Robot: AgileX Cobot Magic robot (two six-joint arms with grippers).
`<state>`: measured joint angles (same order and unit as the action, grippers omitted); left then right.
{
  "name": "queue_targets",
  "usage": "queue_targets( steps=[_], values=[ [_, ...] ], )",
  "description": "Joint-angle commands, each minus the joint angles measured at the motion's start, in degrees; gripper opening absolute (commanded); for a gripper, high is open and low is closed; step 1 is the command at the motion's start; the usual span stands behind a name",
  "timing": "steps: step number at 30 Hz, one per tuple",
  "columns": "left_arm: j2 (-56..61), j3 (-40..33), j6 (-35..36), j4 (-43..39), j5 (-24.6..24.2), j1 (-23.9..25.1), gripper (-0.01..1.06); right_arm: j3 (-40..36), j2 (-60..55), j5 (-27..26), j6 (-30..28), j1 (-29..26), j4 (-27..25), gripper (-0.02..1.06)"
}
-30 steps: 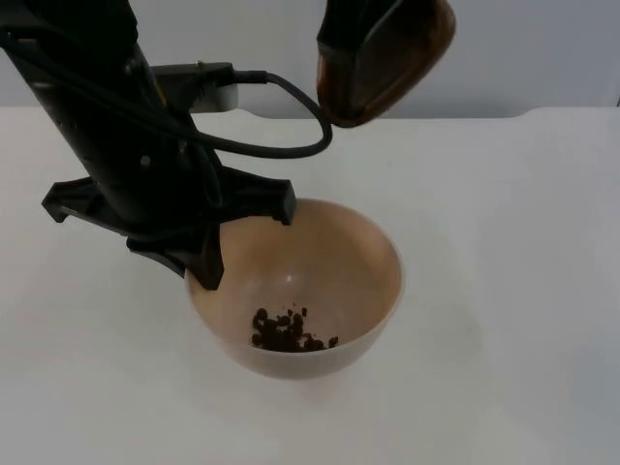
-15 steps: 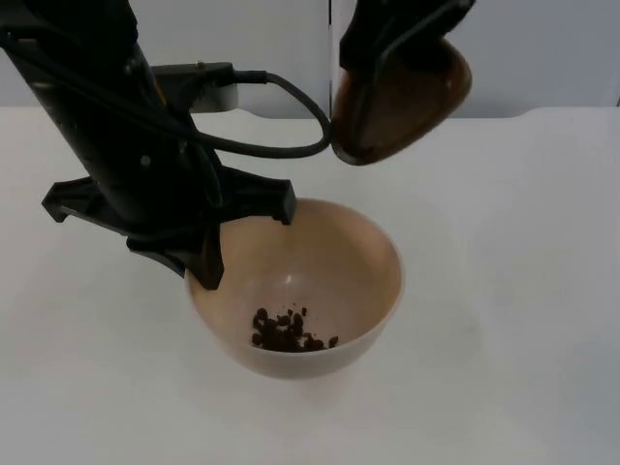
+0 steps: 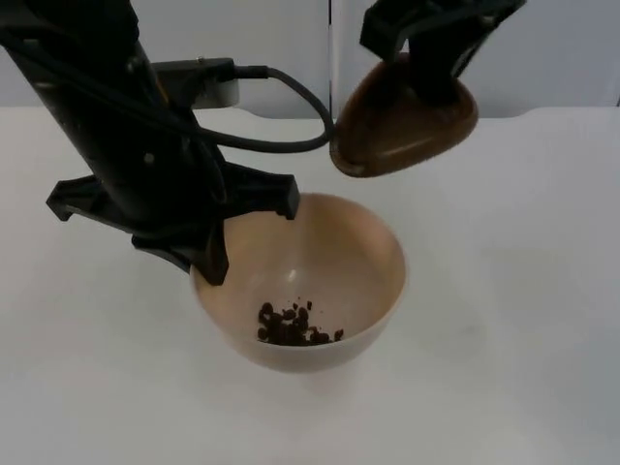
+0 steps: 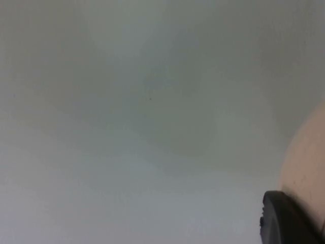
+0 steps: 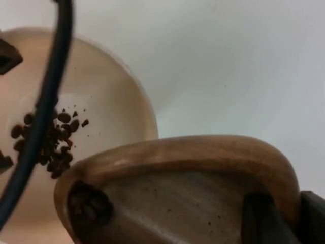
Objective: Pick up the bowl with the left hand and pour the coffee beans from the cup into the bowl with the right hand.
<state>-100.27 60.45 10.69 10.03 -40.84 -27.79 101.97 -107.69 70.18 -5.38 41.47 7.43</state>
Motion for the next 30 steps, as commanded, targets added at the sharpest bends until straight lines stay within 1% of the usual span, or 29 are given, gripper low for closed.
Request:
queue_targets(
  steps=[1,2,3,4,5,6,8,9,13,14,15,17,20,21,22,23,25,26,27,29,30],
  values=[
    [0.18,-0.15,0.22,0.96,0.27,-0.1,0.0,0.25,0.69,-0.22,-0.59,-1.43,-2.78,0.0],
    [0.18,-0.15,0.22,0.96,0.27,-0.1,0.0,0.25,0.69,-0.22,-0.7,-2.76,-4.17,0.0],
    [0.18,-0.15,0.22,0.96,0.27,-0.1,0.0,0.25,0.69,-0.22,-0.7,-2.76,-4.17,0.0],
    [0.18,-0.15,-0.26,0.82,0.69,-0.1,0.0,0.25,0.69,-0.22,-0.7,-4.59,-6.06,0.0],
    [0.18,-0.15,-0.51,0.82,0.69,-0.1,0.0,0.25,0.69,-0.22,-0.7,-5.28,-6.58,0.0],
    [0.18,-0.15,-1.62,0.82,0.91,-0.1,0.0,0.25,0.69,-0.22,-0.7,-7.29,-7.43,0.0],
    [0.18,-0.15,-2.11,0.03,1.54,-0.1,0.0,0.25,0.69,-0.22,-0.27,-9.61,-7.75,0.0],
    [0.18,-0.15,-2.11,0.03,1.54,-0.1,0.0,0.25,0.69,-0.22,-0.27,-9.61,-7.75,0.0],
    [-0.57,-0.15,-2.11,-4.16,2.91,-0.1,0.0,-0.22,0.58,-0.42,0.21,-13.76,-8.67,0.0],
    [-1.22,-0.15,-2.11,-5.03,2.91,-0.1,0.0,-0.96,0.58,-1.36,0.21,-14.66,-9.12,0.0],
    [-1.22,-0.15,-2.11,-5.03,2.91,-0.1,0.0,-0.96,0.58,-1.36,0.21,-14.66,-9.12,0.0],
    [-2.95,-0.15,-2.11,-5.34,3.07,-0.1,0.0,-3.15,0.58,-3.74,0.46,-16.17,-9.42,0.0],
    [-5.86,-0.15,-1.22,-6.53,5.57,-0.1,0.0,-8.11,0.58,-7.69,1.32,-17.95,-9.42,0.0],
    [-5.86,-0.15,-1.22,-6.53,5.57,-0.1,0.0,-8.11,0.58,-7.69,1.32,-17.95,-9.42,0.0],
    [-6.34,-0.15,-1.21,-6.53,6.32,-0.1,0.0,-9.99,0.58,-9.37,1.4,-18.45,-9.42,0.0],
    [-7.71,-0.15,-0.96,-6.53,8.53,-0.1,0.0,-11.92,0.58,-10.89,1.79,-18.88,-9.29,0.0],
    [-9.01,-0.15,-0.96,-6.53,10.45,-0.1,0.0,-15.65,0.58,-15.06,2.6,-19.03,-9.04,0.0],
    [-9.62,-0.15,-0.96,-6.53,11.24,-0.1,0.0,-17.7,0.58,-17.37,2.78,-19.03,-9.04,0.0],
    [-9.62,-0.15,-0.96,-6.53,11.24,-0.1,0.0,-17.7,0.58,-17.37,2.78,-19.03,-9.04,0.0],
    [-10.58,-0.15,-0.96,-6.53,12.4,-0.1,0.0,-21.3,0.58,-21.51,2.93,-19.03,-9.15,0.0],
    [-10.74,-0.15,-0.96,-6.53,12.73,-0.1,0.0,-22.2,0.58,-22.51,3.1,-19.03,-9.15,0.0]
  ],
)
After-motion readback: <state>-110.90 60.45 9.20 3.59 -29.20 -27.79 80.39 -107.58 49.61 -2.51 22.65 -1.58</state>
